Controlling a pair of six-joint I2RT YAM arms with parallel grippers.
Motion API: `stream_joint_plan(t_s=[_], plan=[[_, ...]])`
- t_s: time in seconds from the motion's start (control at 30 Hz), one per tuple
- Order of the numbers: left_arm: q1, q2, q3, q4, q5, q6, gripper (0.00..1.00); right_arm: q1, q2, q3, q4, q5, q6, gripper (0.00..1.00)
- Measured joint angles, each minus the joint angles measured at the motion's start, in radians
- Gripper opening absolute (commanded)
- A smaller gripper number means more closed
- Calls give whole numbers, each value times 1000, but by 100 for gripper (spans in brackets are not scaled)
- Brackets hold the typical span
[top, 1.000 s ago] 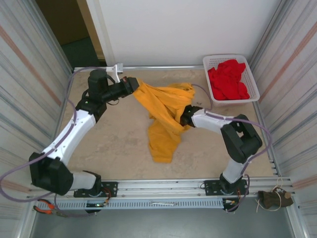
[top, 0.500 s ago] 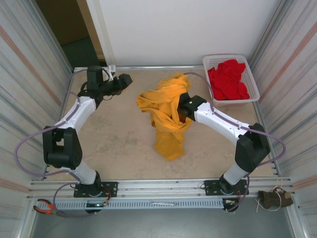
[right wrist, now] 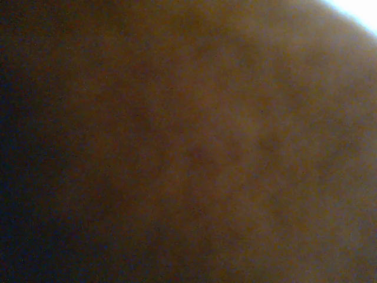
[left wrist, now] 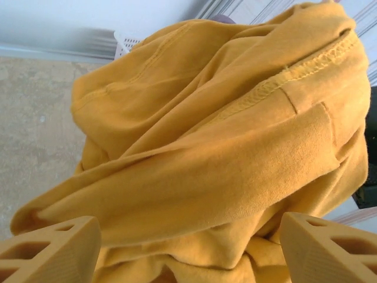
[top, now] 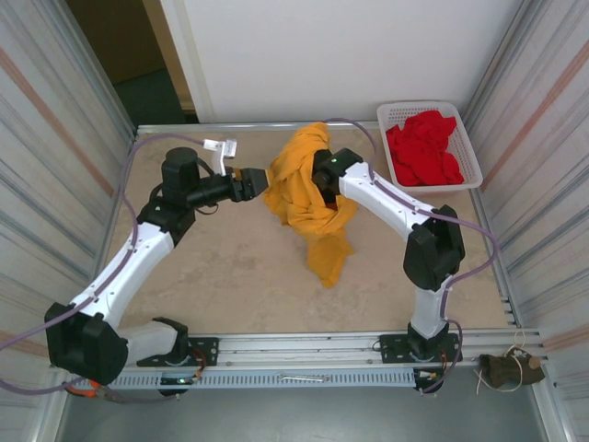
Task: Fold the inside-out t-shirt
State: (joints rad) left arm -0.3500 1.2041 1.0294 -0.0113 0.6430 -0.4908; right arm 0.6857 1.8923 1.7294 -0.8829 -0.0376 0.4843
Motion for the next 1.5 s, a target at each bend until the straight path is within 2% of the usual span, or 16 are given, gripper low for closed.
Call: stream_joint_plan(t_s=[0.3,0.37,0.43,0.5,0.53,0.57,0.6,0.83,1.03,1.13,1.33,1.47,1.5], plan=[[-66,73,32,57,3,62,83,16,20,21,-46,0,-27,0],[-77,85,41,79,4,65,76,20,23,21,-47,0,-29,0],[-82,96,46,103,8,63,59,23,24,21,-47,-1,-31,0],[-82,111,56,124,8,50,24,27,26,21,-47,0,-34,0],[-82,119,63,131,7,45,11,29,27,21,-48,0,-34,0],[-82,129,71,137,1,40,2,32,28,21,-49,0,-37,0],[-82,140,84,139,2,32,0,34,29,21,-49,-3,-42,0],[-55,219,154,90,9,-69,0,15,18,-74,16,9,-49,0],[70,365,201,210,-23,-269,0,123,-9,-190,19,14,-49,0],[102,415,201,241,-16,-341,0,154,-30,-215,27,15,-49,0],[98,419,203,199,-46,-333,0,145,-87,-223,14,19,-48,0],[92,423,172,159,-68,-290,0,121,-100,-98,-5,11,-45,0],[88,431,165,142,-69,-273,8,112,-101,-61,-2,7,-42,0]])
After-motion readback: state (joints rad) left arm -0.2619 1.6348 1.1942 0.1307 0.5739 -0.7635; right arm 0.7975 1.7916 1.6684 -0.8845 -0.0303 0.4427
